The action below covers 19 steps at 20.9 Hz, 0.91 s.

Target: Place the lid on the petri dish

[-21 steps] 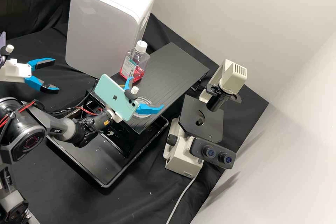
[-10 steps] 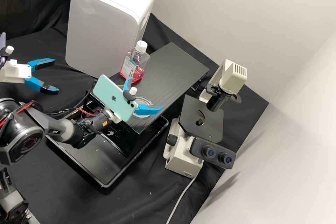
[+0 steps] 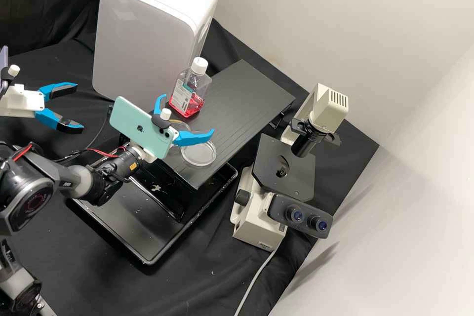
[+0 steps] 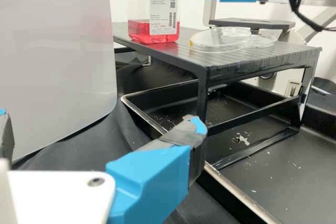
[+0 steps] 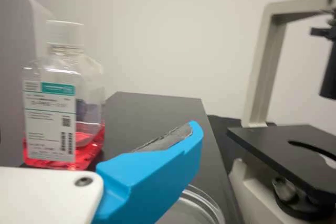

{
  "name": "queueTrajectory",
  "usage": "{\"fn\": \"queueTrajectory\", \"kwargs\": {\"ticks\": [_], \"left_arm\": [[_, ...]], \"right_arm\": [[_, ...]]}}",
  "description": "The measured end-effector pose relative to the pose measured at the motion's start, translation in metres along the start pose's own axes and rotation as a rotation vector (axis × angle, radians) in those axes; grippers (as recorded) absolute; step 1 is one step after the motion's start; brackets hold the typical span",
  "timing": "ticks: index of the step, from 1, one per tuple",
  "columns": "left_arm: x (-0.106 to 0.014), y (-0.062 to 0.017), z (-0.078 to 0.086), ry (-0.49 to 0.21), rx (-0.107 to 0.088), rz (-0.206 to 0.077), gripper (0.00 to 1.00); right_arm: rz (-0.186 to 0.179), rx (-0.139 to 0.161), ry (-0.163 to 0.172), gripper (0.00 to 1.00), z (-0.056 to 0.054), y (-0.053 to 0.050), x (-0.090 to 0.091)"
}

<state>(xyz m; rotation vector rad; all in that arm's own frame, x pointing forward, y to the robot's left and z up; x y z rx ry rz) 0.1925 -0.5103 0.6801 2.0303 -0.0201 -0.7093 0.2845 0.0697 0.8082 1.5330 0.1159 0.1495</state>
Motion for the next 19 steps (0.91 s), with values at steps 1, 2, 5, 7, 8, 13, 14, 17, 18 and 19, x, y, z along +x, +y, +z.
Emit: {"fn": "queueTrajectory", "kwargs": {"ticks": [1,2,5,7,8,13,14,17,18,19], "left_arm": [[0.0,0.0,0.0,0.0,0.0,0.0,1.0],[0.0,0.0,0.0,0.0,0.0,0.0,1.0],[0.0,0.0,0.0,0.001,0.002,0.0,1.0],[0.0,0.0,0.0,0.004,0.0,0.001,1.0],[0.0,-0.0004,0.0,0.006,0.0,0.0,1.0],[0.001,-0.0024,-0.001,0.009,0.008,-0.009,1.0],[0.001,-0.0024,-0.001,0.009,0.008,-0.009,1.0],[0.001,-0.0024,-0.001,0.009,0.008,-0.009,1.0],[0.001,-0.0023,-0.001,0.01,0.019,-0.009,1.0],[0.001,-0.0023,-0.001,0.012,0.021,-0.008,1.0]], "right_arm": [[-0.01,-0.01,0.002,1.0,0.0,-0.004,-0.001],[-0.031,-0.02,-0.007,1.0,0.003,-0.009,-0.002],[-0.084,-0.032,-0.043,1.0,0.012,-0.023,-0.007],[-0.114,-0.036,-0.069,1.0,0.019,-0.03,-0.012],[-0.11,-0.037,-0.066,1.0,0.02,-0.031,-0.015],[-0.086,-0.038,-0.051,1.0,0.023,-0.031,-0.023],[-0.085,-0.038,-0.051,1.0,0.023,-0.031,-0.024],[-0.081,-0.04,-0.052,1.0,0.024,-0.03,-0.025],[-0.081,-0.041,-0.053,1.0,0.025,-0.03,-0.025],[-0.081,-0.041,-0.053,1.0,0.025,-0.03,-0.025]]}}
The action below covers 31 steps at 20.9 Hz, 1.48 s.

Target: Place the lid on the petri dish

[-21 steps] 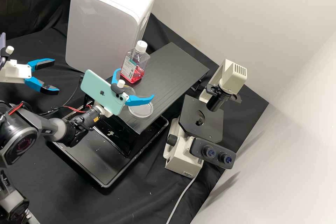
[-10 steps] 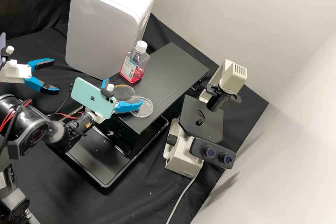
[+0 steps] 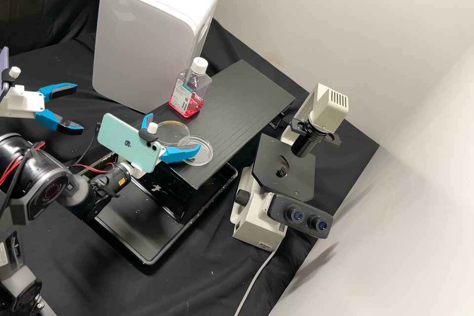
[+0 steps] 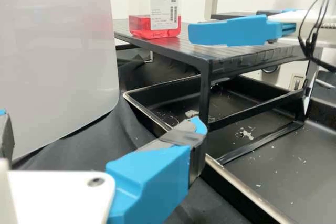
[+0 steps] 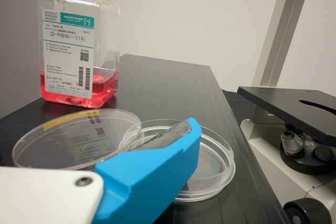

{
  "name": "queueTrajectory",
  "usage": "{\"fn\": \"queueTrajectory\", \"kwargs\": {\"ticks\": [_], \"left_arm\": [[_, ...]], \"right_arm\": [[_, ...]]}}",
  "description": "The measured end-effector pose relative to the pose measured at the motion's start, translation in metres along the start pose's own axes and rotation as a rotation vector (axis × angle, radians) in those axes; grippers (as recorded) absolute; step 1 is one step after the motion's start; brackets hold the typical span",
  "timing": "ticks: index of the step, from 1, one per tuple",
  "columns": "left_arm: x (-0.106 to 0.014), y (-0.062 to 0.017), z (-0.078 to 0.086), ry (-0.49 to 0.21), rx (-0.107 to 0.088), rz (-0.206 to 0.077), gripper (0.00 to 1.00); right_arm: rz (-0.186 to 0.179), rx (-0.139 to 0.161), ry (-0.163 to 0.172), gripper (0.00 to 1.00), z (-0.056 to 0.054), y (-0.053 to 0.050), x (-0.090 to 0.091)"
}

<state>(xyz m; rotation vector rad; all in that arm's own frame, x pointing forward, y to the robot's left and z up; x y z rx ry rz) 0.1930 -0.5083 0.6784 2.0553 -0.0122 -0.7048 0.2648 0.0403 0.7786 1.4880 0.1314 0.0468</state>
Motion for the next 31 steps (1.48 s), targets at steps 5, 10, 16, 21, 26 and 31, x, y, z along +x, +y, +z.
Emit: {"fn": "queueTrajectory", "kwargs": {"ticks": [5,10,16,21,26,31], "left_arm": [[0.0,0.0002,-0.0009,0.01,-0.004,0.002,1.0],[0.0,0.0002,-0.0009,0.01,-0.004,0.002,1.0],[0.0,0.0002,-0.0009,0.01,-0.004,0.002,1.0],[0.0,0.0002,-0.0009,0.01,-0.004,0.002,1.0],[0.0,0.0002,-0.0009,0.01,-0.004,0.002,1.0],[0.0,0.0002,-0.0009,0.01,-0.004,0.002,1.0]], "right_arm": [[0.0,0.0,0.0,1.0,0.0,0.0,0.0],[0.0,-0.02,0.0,1.0,0.0,0.0,0.0],[0.002,-0.02,0.001,0.0,-0.0006,0.0007,0.0013],[0.001,-0.02,0.0,0.0,-0.0004,0.001,0.0019],[0.001,-0.02,0.0,0.0,-0.0004,0.001,0.0019],[0.007,-0.02,-0.005,0.0,0.0009,0.0024,0.0022]]}}
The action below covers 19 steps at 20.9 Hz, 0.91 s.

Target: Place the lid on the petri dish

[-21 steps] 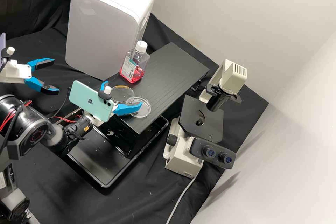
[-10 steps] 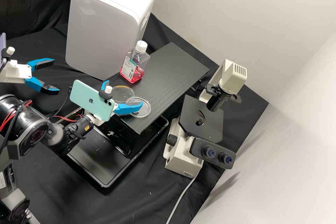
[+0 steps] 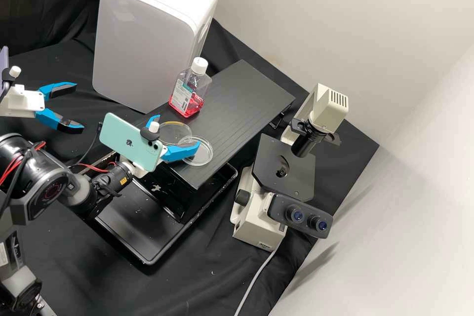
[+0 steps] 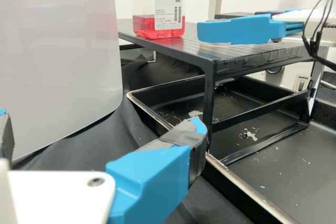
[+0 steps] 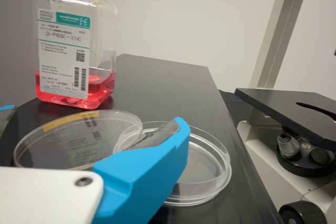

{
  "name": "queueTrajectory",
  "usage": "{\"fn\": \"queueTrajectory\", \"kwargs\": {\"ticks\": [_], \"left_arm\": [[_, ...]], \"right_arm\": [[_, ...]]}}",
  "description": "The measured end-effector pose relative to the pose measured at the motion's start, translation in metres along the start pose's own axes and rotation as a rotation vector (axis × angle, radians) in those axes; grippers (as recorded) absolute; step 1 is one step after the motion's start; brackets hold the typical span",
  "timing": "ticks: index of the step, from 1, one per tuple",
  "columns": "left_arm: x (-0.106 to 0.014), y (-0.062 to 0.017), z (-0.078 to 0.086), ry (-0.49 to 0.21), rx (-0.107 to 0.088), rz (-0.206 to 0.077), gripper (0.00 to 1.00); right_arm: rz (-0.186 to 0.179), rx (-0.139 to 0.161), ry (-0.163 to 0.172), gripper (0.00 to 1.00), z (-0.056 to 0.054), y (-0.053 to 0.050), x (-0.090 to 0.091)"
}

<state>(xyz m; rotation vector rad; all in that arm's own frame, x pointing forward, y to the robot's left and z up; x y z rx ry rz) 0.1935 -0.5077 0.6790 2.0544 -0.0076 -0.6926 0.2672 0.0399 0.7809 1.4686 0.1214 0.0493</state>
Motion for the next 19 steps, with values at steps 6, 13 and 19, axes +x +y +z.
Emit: {"fn": "queueTrajectory", "kwargs": {"ticks": [6,13,19], "left_arm": [[0.0,0.0,0.0,0.0,0.0,0.0,1.0],[0.0,0.0,0.0,0.0,0.0,0.0,1.0],[0.0005,-0.002,-0.0005,0.003,0.01,-0.009,1.0]], "right_arm": [[0.001,0.0,-0.001,0.0,0.0003,0.0002,0.0],[0.001,0.0,-0.001,0.0,0.0003,0.0002,0.0],[0.008,0.002,-0.009,0.0,0.0024,0.002,0.0]]}}
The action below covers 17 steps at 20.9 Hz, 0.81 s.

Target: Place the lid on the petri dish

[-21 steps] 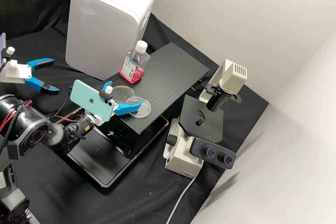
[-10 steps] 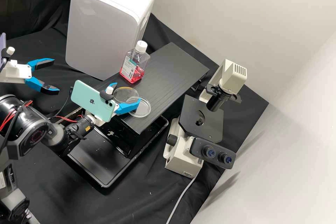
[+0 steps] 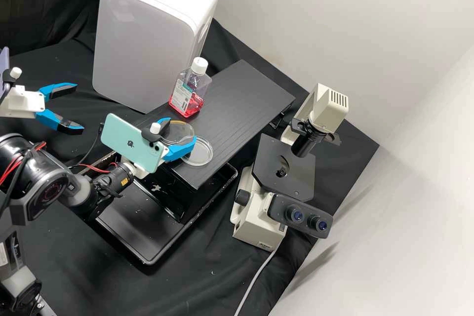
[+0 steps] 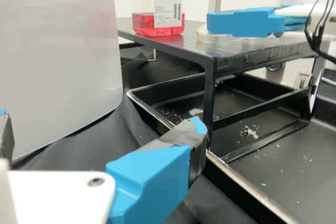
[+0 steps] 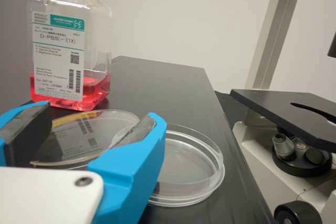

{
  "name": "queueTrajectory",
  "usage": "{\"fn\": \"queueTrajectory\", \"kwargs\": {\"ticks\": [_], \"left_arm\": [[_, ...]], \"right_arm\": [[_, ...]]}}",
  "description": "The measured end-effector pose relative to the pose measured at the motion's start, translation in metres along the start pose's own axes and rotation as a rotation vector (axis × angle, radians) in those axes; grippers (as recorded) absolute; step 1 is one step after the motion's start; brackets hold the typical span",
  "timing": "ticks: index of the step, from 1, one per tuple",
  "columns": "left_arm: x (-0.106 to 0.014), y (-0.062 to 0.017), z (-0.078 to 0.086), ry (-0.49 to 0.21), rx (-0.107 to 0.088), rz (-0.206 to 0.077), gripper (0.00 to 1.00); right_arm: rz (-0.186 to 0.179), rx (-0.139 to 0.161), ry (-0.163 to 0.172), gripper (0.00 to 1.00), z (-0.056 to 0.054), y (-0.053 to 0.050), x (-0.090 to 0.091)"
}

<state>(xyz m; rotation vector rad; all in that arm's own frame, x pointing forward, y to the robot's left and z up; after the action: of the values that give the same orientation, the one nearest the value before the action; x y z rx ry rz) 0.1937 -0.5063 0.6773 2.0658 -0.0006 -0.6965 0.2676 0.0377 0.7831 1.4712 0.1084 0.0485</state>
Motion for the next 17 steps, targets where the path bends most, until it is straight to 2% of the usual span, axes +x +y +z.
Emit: {"fn": "queueTrajectory", "kwargs": {"ticks": [4,5,17], "left_arm": [[0.0002,-0.0009,0.0002,0.001,0.013,-0.003,1.0],[0.0001,-0.0011,0.0009,-0.002,0.013,-0.004,1.0],[0.0001,-0.0018,0.002,-0.006,0.016,-0.007,1.0]], "right_arm": [[0.012,0.005,-0.004,0.0,0.0011,0.0031,-0.0003],[0.016,0.005,-0.002,1.0,0.0006,0.0042,-0.0006],[0.018,0.003,-0.001,1.0,0.0002,0.0047,-0.0007]]}}
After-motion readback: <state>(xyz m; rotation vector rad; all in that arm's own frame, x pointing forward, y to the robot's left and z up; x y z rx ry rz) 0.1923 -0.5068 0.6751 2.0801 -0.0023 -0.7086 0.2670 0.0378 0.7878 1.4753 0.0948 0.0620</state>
